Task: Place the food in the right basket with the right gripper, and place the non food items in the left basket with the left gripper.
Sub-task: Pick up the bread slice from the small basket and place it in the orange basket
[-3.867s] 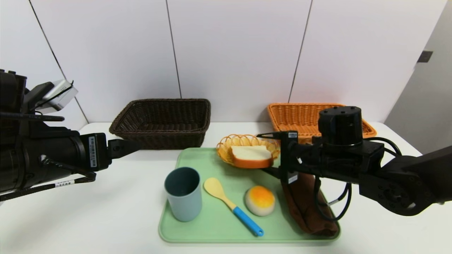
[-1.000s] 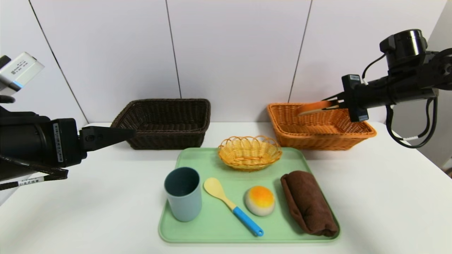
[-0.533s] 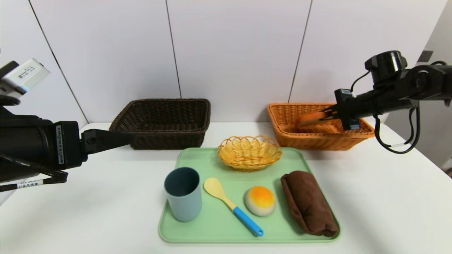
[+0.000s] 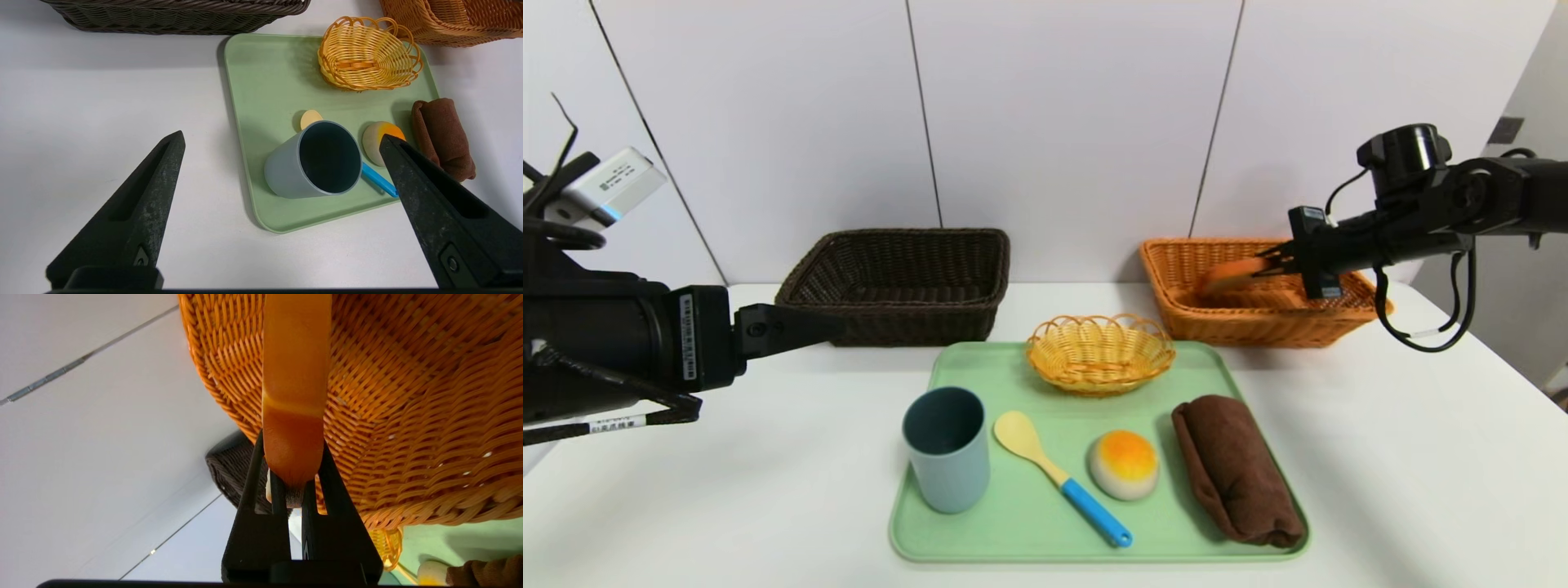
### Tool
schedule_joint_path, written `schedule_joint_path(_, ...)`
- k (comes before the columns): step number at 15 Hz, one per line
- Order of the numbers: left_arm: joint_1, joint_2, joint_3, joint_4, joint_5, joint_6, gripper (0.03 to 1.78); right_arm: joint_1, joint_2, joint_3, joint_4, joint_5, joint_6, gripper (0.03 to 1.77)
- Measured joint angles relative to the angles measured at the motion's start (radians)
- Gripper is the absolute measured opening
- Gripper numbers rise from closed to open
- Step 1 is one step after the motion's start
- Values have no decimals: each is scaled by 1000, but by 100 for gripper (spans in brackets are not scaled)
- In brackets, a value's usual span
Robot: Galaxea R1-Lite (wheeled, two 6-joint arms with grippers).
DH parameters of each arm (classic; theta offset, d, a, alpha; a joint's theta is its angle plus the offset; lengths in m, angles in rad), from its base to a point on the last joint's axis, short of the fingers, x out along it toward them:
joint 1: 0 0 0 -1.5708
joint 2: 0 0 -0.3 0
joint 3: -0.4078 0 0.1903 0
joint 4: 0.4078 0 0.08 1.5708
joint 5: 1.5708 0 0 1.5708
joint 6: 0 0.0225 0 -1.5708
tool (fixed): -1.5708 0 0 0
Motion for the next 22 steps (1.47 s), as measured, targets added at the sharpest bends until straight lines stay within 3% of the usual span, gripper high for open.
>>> schedule_joint_path(12, 0, 38, -1, -4, -2, -1, 169, -19, 14, -26, -2, 61, -3, 14)
schedule_joint_path(17, -2, 45, -2, -5, -5, -16, 169, -22, 24, -36, -3, 62, -4, 88)
schedule_joint_path(22, -4, 36, 16, -5, -5, -17, 169, -17, -12, -47, 26, 62, -1, 128)
